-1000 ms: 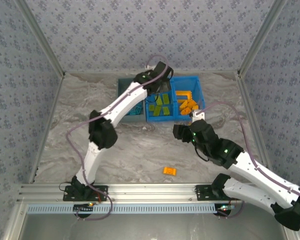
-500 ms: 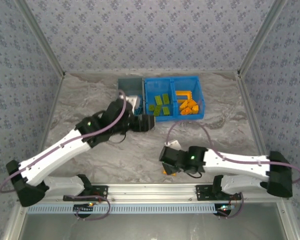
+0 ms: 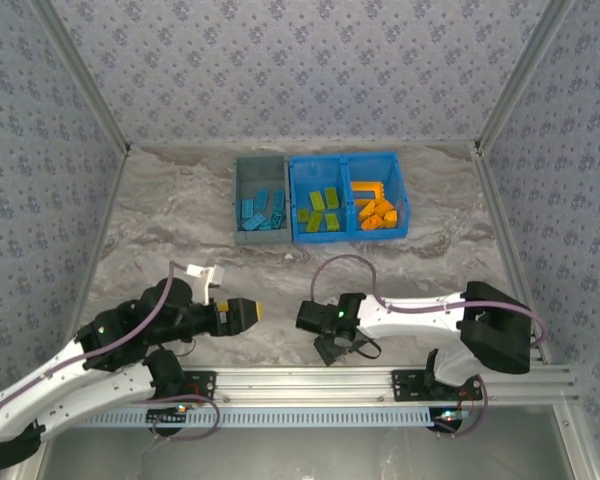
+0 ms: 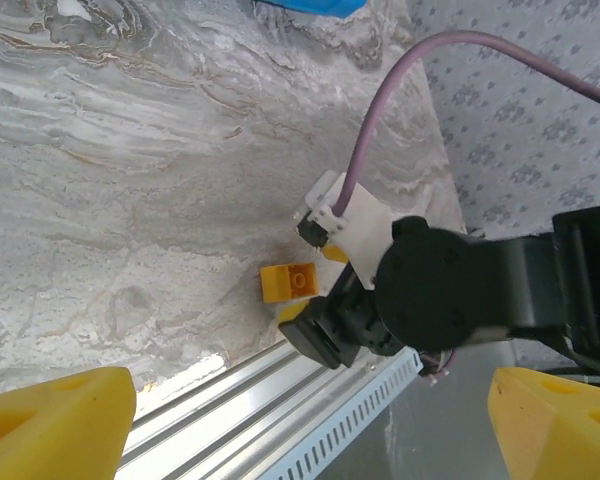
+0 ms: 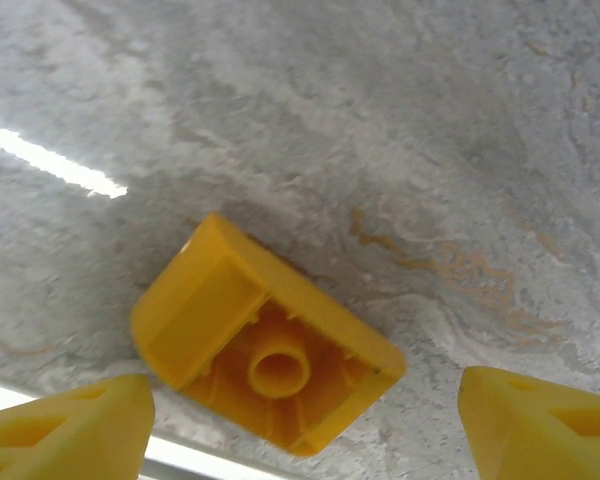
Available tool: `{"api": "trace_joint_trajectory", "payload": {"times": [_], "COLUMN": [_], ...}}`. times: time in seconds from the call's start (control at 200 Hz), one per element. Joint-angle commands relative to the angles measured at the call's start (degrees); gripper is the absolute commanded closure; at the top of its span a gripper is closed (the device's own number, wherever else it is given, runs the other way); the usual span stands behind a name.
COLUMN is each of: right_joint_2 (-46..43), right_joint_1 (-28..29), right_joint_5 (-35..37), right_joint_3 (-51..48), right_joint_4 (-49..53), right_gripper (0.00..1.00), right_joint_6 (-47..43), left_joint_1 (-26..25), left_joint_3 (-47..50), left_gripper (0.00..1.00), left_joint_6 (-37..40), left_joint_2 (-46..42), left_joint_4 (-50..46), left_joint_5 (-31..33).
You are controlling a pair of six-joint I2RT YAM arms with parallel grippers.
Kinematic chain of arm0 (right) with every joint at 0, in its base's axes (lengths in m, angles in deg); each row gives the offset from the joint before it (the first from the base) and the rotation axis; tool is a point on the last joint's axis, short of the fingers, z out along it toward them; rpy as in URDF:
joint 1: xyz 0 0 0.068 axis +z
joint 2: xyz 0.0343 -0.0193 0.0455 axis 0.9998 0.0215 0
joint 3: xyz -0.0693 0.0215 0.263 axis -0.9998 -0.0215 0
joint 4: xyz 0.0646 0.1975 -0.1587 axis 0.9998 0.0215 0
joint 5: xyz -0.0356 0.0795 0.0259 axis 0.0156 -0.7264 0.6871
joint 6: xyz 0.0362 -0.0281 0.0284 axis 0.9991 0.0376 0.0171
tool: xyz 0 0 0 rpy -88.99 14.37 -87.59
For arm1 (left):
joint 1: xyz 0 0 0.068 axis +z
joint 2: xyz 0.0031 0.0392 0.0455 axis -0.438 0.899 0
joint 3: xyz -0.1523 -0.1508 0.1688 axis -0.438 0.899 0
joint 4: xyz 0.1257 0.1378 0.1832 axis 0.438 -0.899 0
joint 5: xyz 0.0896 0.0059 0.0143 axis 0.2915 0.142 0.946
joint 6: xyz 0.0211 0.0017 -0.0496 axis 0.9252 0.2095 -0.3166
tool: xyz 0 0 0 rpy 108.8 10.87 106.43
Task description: Sort the legos into containers by color
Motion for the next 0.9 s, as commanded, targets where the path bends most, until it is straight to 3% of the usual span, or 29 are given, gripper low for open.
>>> {"api": "trace_joint_trajectory", "payload": {"times": [0.0, 0.32, 0.45, 0.755, 0.894], "right_joint_2": [0.5, 0.6, 0.1, -7.6, -7.9], "right_joint_1": [-2.8, -11.2, -10.9, -8.5, -8.6], "right_joint_5": [0.3, -0.9, -2.0, -2.2, -2.0], "right_joint_3": [0.2, -1.2, -2.3, -6.8, -8.7], "right_joint_4": [0.0, -4.6, -5.3, -4.8, -7.7], "right_gripper": [0.22, 0.4, 0.45, 0.45, 0.51], "right_joint_6": [-0.6, -0.9, 1.6, 14.0, 15.0], "left_joint_1": [-0.3, -0.3, -0.4, -0.6, -1.7], "left_joint_3": [2.0, 1.9, 3.4, 5.0, 5.4], "left_gripper": [0.08, 0.08, 0.08, 0.07, 0.07], "left_joint_6": [-4.1, -3.2, -3.7, -4.1, -4.1], "left_joint_2": [-0.6, 3.3, 4.0, 5.9, 7.9], "left_joint_4": [0.9, 4.5, 6.3, 10.1, 12.6], "left_joint_5": [0.3, -0.9, -2.5, -4.3, -4.2]}}
